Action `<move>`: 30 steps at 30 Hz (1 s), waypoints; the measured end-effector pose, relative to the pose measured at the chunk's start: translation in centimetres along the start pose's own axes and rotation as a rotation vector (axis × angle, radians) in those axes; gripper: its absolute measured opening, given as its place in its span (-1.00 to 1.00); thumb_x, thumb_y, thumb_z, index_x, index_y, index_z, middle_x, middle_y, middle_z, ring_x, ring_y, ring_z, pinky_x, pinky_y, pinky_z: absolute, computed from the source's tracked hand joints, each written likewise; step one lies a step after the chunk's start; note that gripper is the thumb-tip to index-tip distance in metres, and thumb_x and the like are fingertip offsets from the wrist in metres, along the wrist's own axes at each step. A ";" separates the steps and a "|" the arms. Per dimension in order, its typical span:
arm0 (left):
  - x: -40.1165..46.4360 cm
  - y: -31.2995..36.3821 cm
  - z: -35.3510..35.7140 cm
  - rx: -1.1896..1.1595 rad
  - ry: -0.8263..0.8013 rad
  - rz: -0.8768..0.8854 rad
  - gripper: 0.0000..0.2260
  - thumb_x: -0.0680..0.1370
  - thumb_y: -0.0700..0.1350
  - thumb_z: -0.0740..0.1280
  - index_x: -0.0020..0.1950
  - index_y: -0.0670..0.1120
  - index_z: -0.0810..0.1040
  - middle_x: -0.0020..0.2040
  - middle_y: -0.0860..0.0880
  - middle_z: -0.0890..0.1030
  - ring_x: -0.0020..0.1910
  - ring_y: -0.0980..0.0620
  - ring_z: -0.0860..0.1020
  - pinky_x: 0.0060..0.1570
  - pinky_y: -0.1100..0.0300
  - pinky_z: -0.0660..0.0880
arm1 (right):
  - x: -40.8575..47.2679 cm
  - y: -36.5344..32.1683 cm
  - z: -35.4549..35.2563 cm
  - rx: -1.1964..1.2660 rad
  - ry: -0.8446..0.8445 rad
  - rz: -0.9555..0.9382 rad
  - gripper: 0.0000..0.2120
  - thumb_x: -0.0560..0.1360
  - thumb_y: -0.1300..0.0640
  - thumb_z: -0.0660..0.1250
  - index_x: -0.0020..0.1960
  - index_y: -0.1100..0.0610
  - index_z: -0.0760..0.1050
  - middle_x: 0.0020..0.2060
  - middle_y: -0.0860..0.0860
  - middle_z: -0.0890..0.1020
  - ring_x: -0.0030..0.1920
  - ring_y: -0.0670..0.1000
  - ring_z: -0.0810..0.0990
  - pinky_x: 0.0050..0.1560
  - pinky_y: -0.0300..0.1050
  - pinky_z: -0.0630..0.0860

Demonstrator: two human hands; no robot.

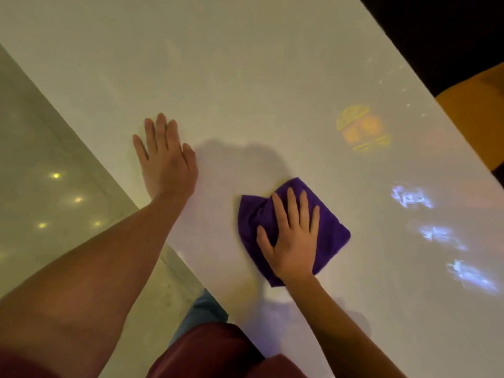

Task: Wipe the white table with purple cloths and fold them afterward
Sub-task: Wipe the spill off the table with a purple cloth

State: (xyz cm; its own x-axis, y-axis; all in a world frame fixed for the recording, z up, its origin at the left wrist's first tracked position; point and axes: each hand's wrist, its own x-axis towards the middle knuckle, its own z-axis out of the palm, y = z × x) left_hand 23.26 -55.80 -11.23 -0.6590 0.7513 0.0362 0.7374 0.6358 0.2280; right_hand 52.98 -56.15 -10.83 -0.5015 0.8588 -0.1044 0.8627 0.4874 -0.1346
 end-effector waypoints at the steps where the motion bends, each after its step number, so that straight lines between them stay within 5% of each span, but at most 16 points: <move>1: 0.0 0.1 0.0 0.008 -0.011 -0.003 -0.46 0.66 -0.01 0.02 0.61 -0.20 0.25 0.66 -0.18 0.20 0.66 -0.24 0.08 0.61 -0.29 -0.03 | -0.5 1.8 -0.3 -0.006 0.000 0.039 -0.33 0.67 -0.33 0.03 0.68 -0.03 0.16 0.70 0.07 0.15 0.71 0.17 -0.03 0.66 0.31 -0.08; 6: 0.2 0.2 -0.1 0.041 -0.031 -0.015 -0.43 0.65 0.04 0.04 0.62 -0.19 0.23 0.67 -0.18 0.18 0.67 -0.22 0.07 0.61 -0.27 -0.03 | 6.5 8.8 -2.6 0.022 0.107 0.415 -0.27 0.57 -0.29 0.10 0.65 0.05 0.27 0.67 0.13 0.24 0.67 0.26 0.13 0.62 0.37 0.02; 12: 0.2 0.0 0.3 0.056 -0.014 -0.003 -0.45 0.68 0.05 0.04 0.61 -0.19 0.23 0.66 -0.18 0.19 0.66 -0.23 0.07 0.61 -0.28 -0.02 | 20.8 12.4 -5.2 0.057 0.104 0.665 -0.21 0.61 -0.31 -0.02 0.71 0.09 0.06 0.71 0.15 0.07 0.70 0.24 -0.03 0.61 0.43 -0.09; 19: 0.3 0.1 0.5 0.051 0.016 -0.019 -0.50 0.66 -0.09 0.02 0.61 -0.16 0.26 0.67 -0.14 0.20 0.67 -0.19 0.07 0.62 -0.25 -0.03 | 24.9 2.2 -3.4 0.013 0.058 0.295 -0.22 0.63 -0.32 -0.05 0.72 0.10 0.06 0.70 0.17 0.09 0.69 0.27 -0.01 0.63 0.40 -0.11; 26: 0.1 -0.1 0.1 0.032 -0.015 -0.021 -0.45 0.65 -0.04 -0.08 0.62 -0.14 0.24 0.67 -0.13 0.18 0.67 -0.17 0.06 0.63 -0.22 -0.05 | 11.9 -5.3 -0.7 0.055 0.089 -0.028 -0.30 0.65 -0.25 0.07 0.65 0.13 0.27 0.66 0.19 0.24 0.67 0.29 0.12 0.63 0.36 -0.01; 30: -0.7 0.3 -0.7 0.042 -0.030 0.000 -0.45 0.63 0.01 -0.09 0.58 -0.16 0.26 0.66 -0.15 0.20 0.67 -0.21 0.07 0.61 -0.28 -0.03 | 3.0 -4.9 0.6 0.069 0.007 -0.113 -0.29 0.64 -0.30 0.06 0.67 0.07 0.19 0.67 0.15 0.19 0.69 0.25 0.05 0.63 0.36 -0.04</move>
State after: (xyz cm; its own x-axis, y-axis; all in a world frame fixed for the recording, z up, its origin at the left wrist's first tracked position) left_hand 23.84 -56.26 -10.51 -0.6545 0.7561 0.0066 0.7436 0.6420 0.1869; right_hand 47.15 -56.05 -11.03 -0.5944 0.8003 -0.0782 0.7942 0.5691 -0.2129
